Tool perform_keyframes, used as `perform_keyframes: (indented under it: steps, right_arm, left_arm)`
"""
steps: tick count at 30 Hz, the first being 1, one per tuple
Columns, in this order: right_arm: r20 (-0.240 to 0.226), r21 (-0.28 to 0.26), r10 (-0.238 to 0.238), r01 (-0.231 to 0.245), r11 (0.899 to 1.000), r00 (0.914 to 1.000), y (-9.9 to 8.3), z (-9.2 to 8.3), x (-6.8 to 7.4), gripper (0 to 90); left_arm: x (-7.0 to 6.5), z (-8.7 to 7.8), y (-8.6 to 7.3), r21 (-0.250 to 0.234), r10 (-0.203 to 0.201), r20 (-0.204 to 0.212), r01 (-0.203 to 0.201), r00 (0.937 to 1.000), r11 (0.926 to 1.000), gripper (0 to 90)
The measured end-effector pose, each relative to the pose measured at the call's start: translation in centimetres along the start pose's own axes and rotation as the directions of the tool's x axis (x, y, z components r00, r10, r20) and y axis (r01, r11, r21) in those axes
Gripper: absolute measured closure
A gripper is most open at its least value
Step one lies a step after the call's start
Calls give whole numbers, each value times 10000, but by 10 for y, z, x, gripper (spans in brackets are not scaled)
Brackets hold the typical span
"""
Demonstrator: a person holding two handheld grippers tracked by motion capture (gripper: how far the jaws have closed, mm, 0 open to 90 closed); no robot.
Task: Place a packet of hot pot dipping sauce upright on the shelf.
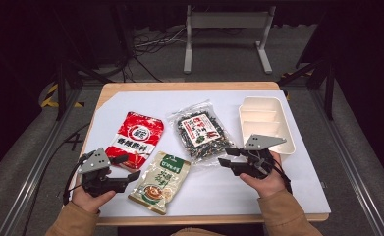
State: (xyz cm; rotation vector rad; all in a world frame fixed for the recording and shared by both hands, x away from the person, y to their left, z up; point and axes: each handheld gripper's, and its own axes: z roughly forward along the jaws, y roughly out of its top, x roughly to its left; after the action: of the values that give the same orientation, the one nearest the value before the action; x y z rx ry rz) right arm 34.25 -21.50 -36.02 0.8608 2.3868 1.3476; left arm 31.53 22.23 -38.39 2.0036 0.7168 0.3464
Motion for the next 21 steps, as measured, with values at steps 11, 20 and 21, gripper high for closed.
perform_keyframes:
  steps: [11,20,21]
  right_arm:
    - [-164,-17,-119,119,9999,9998,6,3,4,520]
    - [-500,-21,-559,558,9984,9972,24,15,8,509]
    - [-565,43,-559,562,9984,9968,26,18,8,506]
  left_arm:
    - [6,-2,-3,-3,-142,48,142,9999,9999,296]
    - [7,0,-2,40,36,120,-36,9999,10000,298]
    - [7,0,-1,23,57,122,-58,9999,10000,298]
